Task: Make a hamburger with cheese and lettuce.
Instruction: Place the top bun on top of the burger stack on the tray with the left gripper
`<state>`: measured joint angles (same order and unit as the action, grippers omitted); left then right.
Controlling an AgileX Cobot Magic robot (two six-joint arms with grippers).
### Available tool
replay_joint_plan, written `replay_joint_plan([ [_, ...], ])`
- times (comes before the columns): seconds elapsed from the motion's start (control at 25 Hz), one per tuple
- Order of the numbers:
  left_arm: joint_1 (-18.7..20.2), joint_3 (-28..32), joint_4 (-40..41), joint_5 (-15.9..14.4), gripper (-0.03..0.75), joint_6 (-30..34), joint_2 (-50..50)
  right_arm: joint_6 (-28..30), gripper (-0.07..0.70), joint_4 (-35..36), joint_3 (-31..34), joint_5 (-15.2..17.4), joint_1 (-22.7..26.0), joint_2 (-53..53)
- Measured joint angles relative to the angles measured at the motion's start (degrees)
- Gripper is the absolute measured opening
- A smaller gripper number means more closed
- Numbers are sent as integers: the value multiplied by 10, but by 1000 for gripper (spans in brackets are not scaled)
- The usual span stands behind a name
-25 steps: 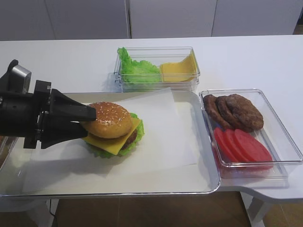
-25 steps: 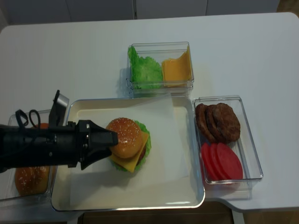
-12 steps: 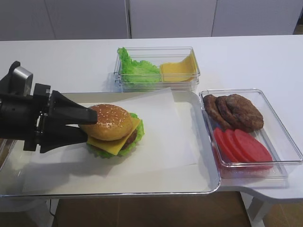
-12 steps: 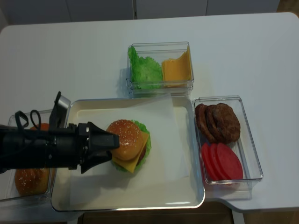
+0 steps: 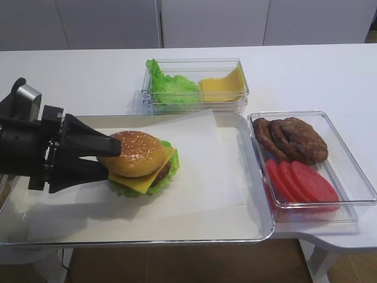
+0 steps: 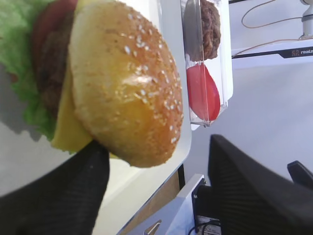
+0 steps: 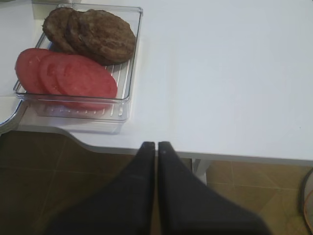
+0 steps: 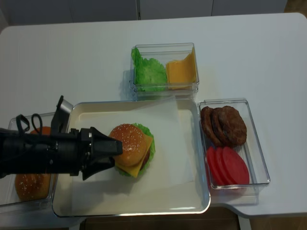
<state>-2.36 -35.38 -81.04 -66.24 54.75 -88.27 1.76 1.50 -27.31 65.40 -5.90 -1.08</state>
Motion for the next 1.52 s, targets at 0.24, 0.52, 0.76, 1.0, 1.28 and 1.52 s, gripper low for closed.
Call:
replay_joint_plan([
  [0.24,0,0,18,0,526,0,0,0,7,0,0,0,0,0],
  [0.52,0,0,19,0,594,1,0,0,7,0,0,0,0,0],
  [0.76,0,0,32,0,605,1,0,0,7,0,0,0,0,0],
  [1.0,0,0,61,-1,606,1,0,0,7,0,0,0,0,0],
  [1.28,0,0,62,-3,596,2,0,0,7,0,0,0,0,0],
  [1.52,0,0,62,-3,470,4,0,0,7,0,0,0,0,0],
])
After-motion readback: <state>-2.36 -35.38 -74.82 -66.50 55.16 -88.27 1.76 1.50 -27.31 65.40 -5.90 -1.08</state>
